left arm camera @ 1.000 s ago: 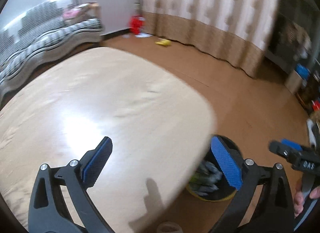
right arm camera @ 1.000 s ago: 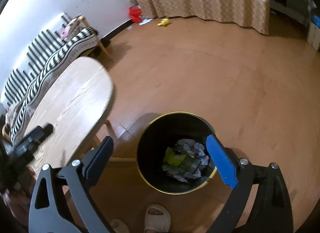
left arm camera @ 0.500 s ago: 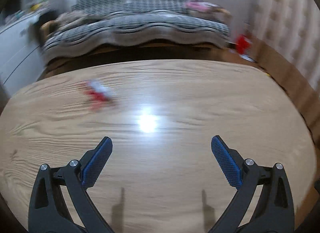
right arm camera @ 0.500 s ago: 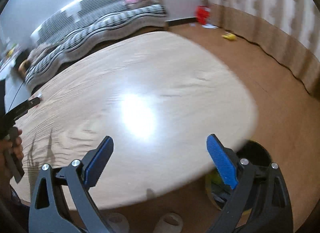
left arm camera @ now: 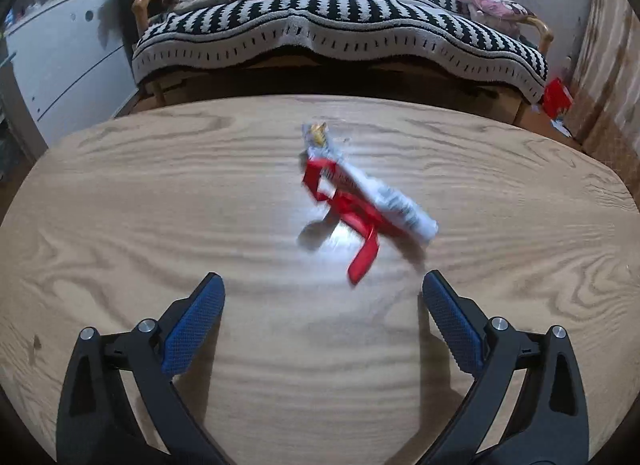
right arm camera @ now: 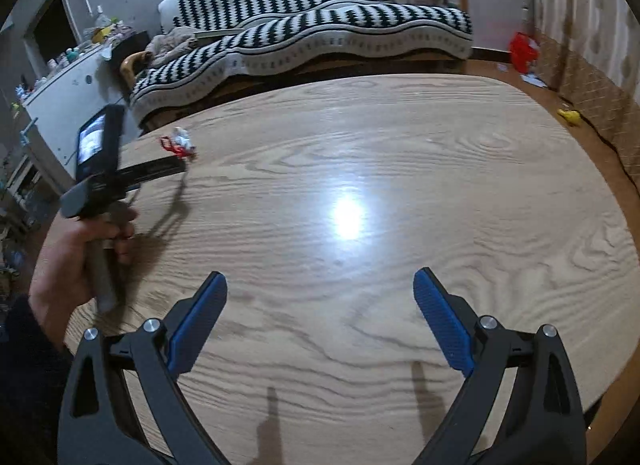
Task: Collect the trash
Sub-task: 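Grasp the red ribbon with the left tool while the right tool grasps the white snack wrapper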
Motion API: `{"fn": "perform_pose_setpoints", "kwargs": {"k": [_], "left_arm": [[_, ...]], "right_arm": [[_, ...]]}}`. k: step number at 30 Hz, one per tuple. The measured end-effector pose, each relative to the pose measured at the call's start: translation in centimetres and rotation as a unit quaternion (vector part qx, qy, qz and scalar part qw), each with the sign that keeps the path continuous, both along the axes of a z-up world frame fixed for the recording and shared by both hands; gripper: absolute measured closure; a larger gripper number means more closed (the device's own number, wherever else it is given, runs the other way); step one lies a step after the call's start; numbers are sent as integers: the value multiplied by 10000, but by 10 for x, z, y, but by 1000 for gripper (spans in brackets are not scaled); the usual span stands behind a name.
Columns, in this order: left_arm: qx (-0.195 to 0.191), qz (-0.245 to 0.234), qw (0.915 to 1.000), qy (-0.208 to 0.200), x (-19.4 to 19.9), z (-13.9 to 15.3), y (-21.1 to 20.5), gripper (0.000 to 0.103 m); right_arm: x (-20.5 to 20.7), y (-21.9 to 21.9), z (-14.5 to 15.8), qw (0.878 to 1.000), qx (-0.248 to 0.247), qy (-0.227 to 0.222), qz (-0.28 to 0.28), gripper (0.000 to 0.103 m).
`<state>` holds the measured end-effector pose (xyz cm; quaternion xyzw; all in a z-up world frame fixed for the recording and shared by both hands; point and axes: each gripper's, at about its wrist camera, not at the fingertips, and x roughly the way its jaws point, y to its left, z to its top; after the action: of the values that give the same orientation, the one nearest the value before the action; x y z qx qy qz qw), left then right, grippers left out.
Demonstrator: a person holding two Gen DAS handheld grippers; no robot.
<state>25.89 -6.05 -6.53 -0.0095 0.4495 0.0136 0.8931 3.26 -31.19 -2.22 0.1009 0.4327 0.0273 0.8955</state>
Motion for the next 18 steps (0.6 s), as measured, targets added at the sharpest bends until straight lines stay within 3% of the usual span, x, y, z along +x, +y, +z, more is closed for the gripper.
{"fn": "perform_pose_setpoints", "kwargs": {"k": [3, 12, 13, 18], "left_arm": [[193, 66, 9998, 71, 10, -2, 3, 6], [256, 564, 9981, 45, 14, -2, 57, 6], [114, 475, 9988, 64, 14, -3, 62, 6], [119, 173, 9998, 47, 20, -1, 54, 6]], "right_arm": [[11, 8, 3, 9998, 156, -3, 99, 12], [13, 13, 7, 9990, 353, -11, 280, 12], [13, 14, 7, 9989, 361, -4, 295, 12], [17, 19, 5, 9988, 359, 23, 328, 12]]}}
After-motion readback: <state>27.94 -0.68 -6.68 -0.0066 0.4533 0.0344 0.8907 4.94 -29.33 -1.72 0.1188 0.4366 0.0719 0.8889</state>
